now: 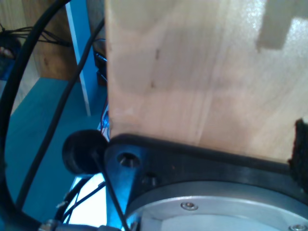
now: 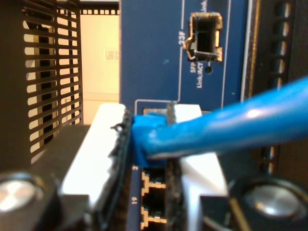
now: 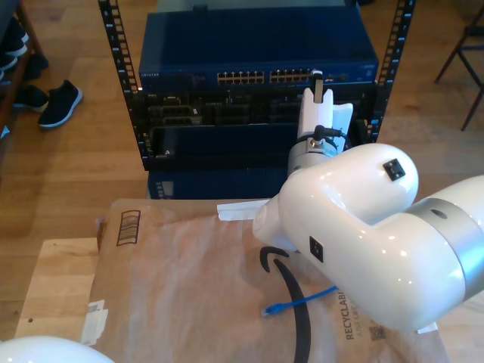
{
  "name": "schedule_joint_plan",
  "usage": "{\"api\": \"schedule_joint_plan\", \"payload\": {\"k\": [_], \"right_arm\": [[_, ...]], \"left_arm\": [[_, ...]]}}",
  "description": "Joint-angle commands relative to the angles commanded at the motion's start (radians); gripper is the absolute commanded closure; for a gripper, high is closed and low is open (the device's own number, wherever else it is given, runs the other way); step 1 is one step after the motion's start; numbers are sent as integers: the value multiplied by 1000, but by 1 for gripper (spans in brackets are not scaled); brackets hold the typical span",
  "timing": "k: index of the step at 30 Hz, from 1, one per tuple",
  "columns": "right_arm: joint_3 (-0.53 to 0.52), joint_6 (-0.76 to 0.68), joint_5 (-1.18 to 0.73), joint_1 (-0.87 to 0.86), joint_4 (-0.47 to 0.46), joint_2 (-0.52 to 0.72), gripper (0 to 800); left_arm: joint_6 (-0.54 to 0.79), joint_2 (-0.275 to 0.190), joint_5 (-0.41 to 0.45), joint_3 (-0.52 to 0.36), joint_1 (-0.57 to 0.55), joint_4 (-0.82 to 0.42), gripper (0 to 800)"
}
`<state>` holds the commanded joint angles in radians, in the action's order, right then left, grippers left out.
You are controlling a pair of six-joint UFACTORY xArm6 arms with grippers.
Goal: Grab the cable and plug it in
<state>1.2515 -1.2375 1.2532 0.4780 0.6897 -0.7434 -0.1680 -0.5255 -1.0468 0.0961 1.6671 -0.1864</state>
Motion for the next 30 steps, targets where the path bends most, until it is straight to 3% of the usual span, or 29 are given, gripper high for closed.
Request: {"api": "schedule_joint_plan", "payload": {"k": [30], "right_arm": [[0, -14, -2, 2, -6, 0, 800]], "left_arm": [[0, 0, 0, 0, 0, 0, 0]]}}
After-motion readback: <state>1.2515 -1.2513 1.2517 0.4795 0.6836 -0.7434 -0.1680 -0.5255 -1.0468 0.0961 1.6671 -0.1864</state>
